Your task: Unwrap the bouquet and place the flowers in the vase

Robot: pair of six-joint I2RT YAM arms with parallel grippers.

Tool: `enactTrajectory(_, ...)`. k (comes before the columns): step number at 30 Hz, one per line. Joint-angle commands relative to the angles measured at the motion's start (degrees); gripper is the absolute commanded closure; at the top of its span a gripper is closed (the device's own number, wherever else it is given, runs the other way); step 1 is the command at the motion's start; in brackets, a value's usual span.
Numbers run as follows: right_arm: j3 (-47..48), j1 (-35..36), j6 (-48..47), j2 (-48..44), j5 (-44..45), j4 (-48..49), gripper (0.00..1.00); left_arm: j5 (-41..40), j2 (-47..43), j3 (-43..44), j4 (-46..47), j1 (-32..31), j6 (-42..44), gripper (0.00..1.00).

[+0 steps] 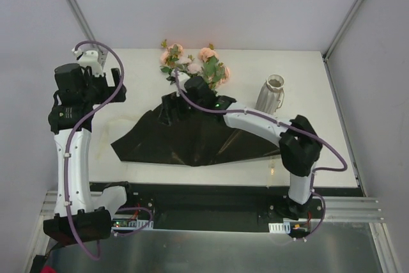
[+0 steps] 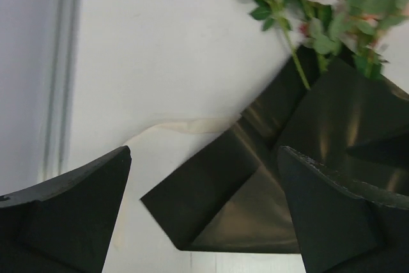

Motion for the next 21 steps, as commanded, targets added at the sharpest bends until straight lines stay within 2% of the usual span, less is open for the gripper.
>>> enactTrajectory(1, -5.9, -7.1, -0.9, -13.7, 5.0, -2.6, 0.12, 18.0, 7.9, 5.0, -3.8, -8.1, 6.5, 0.01)
enactTrajectory(3, -7.5, -10.2, -2.9, -16.1, 8.3, -5.1, 0.14, 18.4, 11.3, 4.8, -4.3, -12.9, 8.8, 0.01)
enactTrajectory(5, -9.5, -12.1, -4.4, -19.1, 11.8, -7.7, 0.16, 23.2, 17.1, 4.4, -4.1, -16.3, 10.3, 0.01)
enactTrajectory(8, -11.2, -12.7, -8.0, -23.2, 18.4, -11.3, 0.18, 26.2, 26.6, 6.1, -4.0, -18.7, 13.1, 0.01)
enactTrajectory(11, -15.1, -13.1, -8.2, -27.0, 20.7, -11.1, 0.20, 28.1, 35.1, 8.4, -3.6, -19.8, 16.3, 0.01)
enactTrajectory(17, -21.3, -13.1, -8.0, -35.1, 20.4, -8.8, 0.25, 31.1, 46.6, 12.6, -3.8, -20.2, 20.5, 0.07)
enactTrajectory(21, -23.5, -12.9, -7.5, -37.5, 18.5, -7.8, 0.27, 28.9, 52.5, 15.9, -3.8, -20.5, 21.3, 0.09)
